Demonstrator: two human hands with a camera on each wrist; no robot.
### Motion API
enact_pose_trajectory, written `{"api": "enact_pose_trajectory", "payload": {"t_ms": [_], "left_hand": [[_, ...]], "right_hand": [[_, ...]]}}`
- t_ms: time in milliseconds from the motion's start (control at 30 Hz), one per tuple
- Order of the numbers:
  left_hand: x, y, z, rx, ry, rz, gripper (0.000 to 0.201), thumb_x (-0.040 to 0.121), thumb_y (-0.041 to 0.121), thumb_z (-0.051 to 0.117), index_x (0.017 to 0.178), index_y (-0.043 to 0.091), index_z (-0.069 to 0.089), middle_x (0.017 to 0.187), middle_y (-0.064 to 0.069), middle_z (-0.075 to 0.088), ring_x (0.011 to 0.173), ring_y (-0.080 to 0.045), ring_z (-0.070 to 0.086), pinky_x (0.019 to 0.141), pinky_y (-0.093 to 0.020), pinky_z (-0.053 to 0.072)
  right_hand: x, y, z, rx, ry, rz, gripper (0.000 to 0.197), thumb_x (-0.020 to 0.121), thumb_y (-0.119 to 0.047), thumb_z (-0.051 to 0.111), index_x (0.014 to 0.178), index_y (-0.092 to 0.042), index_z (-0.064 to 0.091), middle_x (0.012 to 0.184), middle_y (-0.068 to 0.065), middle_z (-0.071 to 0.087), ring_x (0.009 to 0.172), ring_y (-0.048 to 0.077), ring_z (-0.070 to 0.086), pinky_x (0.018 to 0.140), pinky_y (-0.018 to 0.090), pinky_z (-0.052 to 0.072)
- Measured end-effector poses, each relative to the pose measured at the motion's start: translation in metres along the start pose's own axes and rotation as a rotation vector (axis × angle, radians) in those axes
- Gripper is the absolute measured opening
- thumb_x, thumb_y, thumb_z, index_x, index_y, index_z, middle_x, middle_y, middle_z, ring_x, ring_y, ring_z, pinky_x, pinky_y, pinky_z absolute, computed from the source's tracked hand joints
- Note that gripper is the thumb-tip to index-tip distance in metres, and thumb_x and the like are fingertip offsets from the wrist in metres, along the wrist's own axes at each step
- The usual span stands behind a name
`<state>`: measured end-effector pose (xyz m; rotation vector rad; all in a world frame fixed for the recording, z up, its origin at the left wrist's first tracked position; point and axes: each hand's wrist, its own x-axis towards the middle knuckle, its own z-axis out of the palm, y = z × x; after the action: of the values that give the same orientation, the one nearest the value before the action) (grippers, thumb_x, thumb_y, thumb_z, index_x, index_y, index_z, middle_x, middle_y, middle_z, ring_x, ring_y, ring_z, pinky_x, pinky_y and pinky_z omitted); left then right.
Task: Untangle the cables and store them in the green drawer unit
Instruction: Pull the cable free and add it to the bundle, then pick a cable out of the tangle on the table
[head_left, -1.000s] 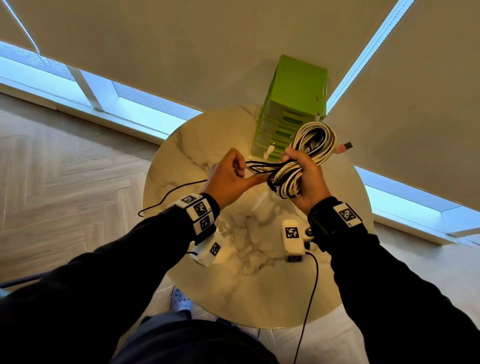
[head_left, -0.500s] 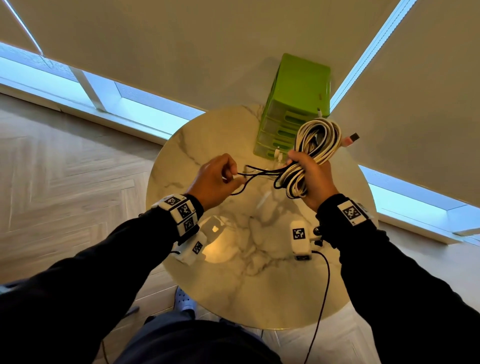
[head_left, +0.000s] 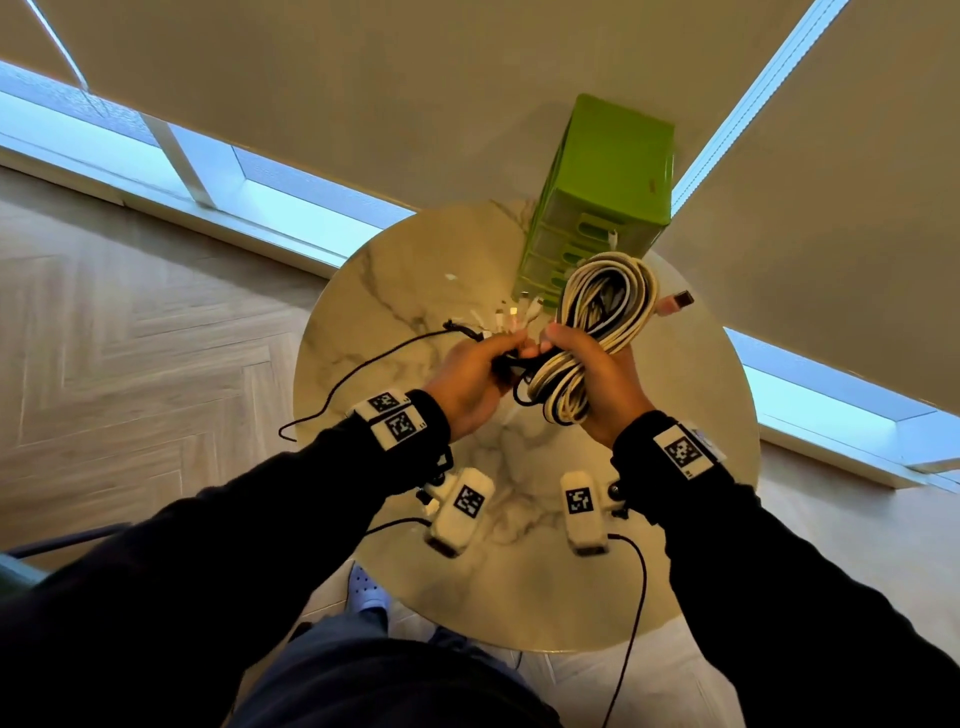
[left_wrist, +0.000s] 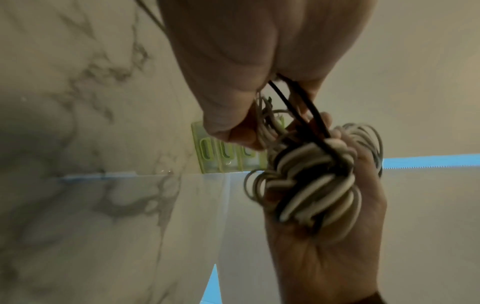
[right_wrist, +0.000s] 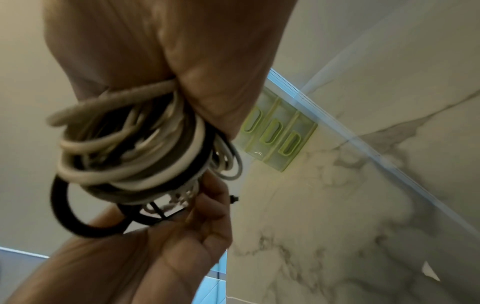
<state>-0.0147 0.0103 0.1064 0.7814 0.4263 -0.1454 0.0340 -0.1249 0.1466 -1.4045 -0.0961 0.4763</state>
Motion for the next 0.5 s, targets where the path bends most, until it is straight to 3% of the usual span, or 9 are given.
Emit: {"api": "enact_pose_trajectory", "payload": {"t_ms": [100, 167, 267, 367, 433, 500], "left_hand": [[0.001, 0.004, -0.001, 0.060, 0.061, 0.110, 0.014, 0.100, 0.010, 0.056, 0.094, -0.001, 0.063, 0.078, -0.010, 0.065, 0.072, -0.020, 0.065, 0.082, -0.034, 0.054], [0.000, 0.006, -0.002, 0.173, 0.045, 0.171, 0.016, 0.102, 0.011, 0.055, 0.087, 0.006, 0.060, 0.071, -0.004, 0.060, 0.066, -0.015, 0.058, 0.072, -0.030, 0.051], [-0.002, 0.008, 0.001, 0.430, 0.000, 0.265, 0.027, 0.106, 0.024, 0.047, 0.082, 0.014, 0.047, 0.064, 0.001, 0.045, 0.056, -0.013, 0.044, 0.059, -0.025, 0.040], [-0.010, 0.010, 0.010, 0.630, 0.032, 0.328, 0.038, 0.108, 0.037, 0.040, 0.078, 0.015, 0.046, 0.058, 0.002, 0.044, 0.050, -0.012, 0.041, 0.052, -0.022, 0.037], [-0.013, 0.008, 0.011, 0.682, 0.015, 0.354, 0.038, 0.108, 0.036, 0.038, 0.082, 0.011, 0.050, 0.058, 0.000, 0.046, 0.049, -0.011, 0.042, 0.050, -0.021, 0.038], [-0.017, 0.007, 0.012, 0.719, 0.004, 0.355, 0.038, 0.108, 0.038, 0.038, 0.087, 0.010, 0.051, 0.061, -0.003, 0.048, 0.050, -0.010, 0.043, 0.051, -0.022, 0.040]], "right_hand": [[-0.005, 0.000, -0.006, -0.053, -0.044, 0.059, 0.004, 0.091, -0.002, 0.060, 0.093, 0.001, 0.060, 0.074, 0.011, 0.065, 0.073, 0.026, 0.067, 0.075, 0.040, 0.057], [-0.005, 0.000, -0.011, -0.105, -0.046, 0.101, 0.006, 0.090, -0.005, 0.063, 0.094, 0.000, 0.061, 0.076, 0.014, 0.063, 0.076, 0.030, 0.065, 0.077, 0.042, 0.057], [-0.004, -0.004, -0.012, -0.142, -0.056, 0.181, 0.008, 0.090, -0.007, 0.062, 0.088, 0.001, 0.063, 0.076, 0.018, 0.062, 0.069, 0.027, 0.064, 0.070, 0.037, 0.056], [-0.005, -0.004, -0.008, -0.169, -0.074, 0.201, 0.011, 0.090, -0.009, 0.062, 0.088, 0.002, 0.064, 0.078, 0.019, 0.063, 0.065, 0.024, 0.064, 0.066, 0.034, 0.054], [-0.005, -0.003, -0.005, -0.156, -0.072, 0.195, 0.012, 0.090, -0.010, 0.065, 0.096, 0.000, 0.067, 0.087, 0.018, 0.070, 0.074, 0.028, 0.069, 0.071, 0.038, 0.057], [-0.005, -0.001, -0.003, -0.091, -0.091, 0.212, 0.023, 0.092, -0.011, 0.064, 0.114, -0.004, 0.066, 0.103, 0.020, 0.073, 0.092, 0.034, 0.072, 0.080, 0.043, 0.059]]}}
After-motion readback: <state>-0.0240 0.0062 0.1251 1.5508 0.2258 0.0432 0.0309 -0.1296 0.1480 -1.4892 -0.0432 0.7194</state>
